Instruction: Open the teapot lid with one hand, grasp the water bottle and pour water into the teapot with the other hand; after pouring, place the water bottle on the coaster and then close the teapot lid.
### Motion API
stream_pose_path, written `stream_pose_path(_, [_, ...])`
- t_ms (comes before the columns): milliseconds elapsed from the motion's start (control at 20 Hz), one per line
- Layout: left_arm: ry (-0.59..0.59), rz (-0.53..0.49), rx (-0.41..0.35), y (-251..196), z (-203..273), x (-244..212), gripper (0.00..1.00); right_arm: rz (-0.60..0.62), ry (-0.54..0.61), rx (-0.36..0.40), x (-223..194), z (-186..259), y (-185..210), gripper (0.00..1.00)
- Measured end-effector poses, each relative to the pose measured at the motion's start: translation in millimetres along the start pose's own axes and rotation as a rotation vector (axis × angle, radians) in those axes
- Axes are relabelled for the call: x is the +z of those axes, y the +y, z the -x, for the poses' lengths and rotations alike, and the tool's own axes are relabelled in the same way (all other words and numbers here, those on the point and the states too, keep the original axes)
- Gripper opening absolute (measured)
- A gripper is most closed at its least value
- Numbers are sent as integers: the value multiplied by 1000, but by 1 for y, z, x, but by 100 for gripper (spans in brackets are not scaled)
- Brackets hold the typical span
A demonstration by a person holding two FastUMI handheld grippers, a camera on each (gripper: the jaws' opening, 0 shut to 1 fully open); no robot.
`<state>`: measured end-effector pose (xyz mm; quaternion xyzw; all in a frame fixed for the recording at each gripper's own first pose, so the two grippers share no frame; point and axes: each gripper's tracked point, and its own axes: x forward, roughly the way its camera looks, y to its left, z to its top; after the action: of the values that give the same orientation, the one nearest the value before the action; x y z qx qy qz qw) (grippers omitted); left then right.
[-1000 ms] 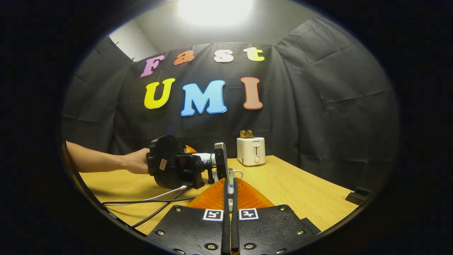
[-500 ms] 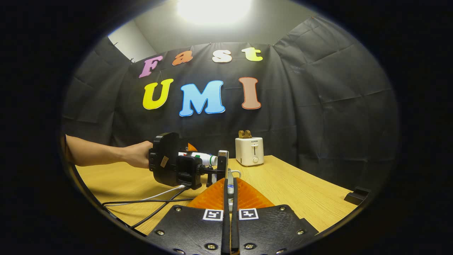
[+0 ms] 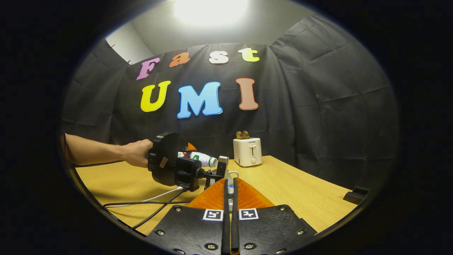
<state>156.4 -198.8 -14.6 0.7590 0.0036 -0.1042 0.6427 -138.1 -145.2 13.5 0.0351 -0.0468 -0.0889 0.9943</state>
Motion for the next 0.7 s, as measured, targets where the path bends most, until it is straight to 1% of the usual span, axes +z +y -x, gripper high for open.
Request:
stream_pose_path(50, [0,-9,0,0,0,0,80,1,0,0,-1,0,0,2])
stream_pose_path(200, [-12,-19,11,1,0,2,80,-1,10,3,-3,-1,0,2])
stream_pose_path(250, [-12,-24,14,1,0,2,75,-2,11,2,-3,-1,-1,2])
stream_pose_path(300, [-12,-30,19,1,1,1,75,-3,12,1,-4,-1,-1,2])
stream_pose_path(350, [-11,-36,19,0,1,2,80,-6,11,2,-3,-1,-1,2])
stream_pose_path(400, [-11,-41,22,1,1,2,80,-7,9,3,-3,-1,-1,2])
stream_pose_path(450, [-12,-50,22,1,2,3,75,-6,8,4,-2,-1,-1,2])
stream_pose_path(500, [-11,-56,23,1,2,4,80,-5,8,5,-2,-1,0,2])
stream_pose_path(600, [-12,-69,33,5,1,3,80,-2,8,5,-2,-1,0,2])
stream_pose_path(650, [-11,-75,39,5,1,4,75,-2,7,4,-2,-1,-1,2])
stream_pose_path(700, [-10,-78,43,7,2,4,80,-4,5,5,-1,0,-1,2])
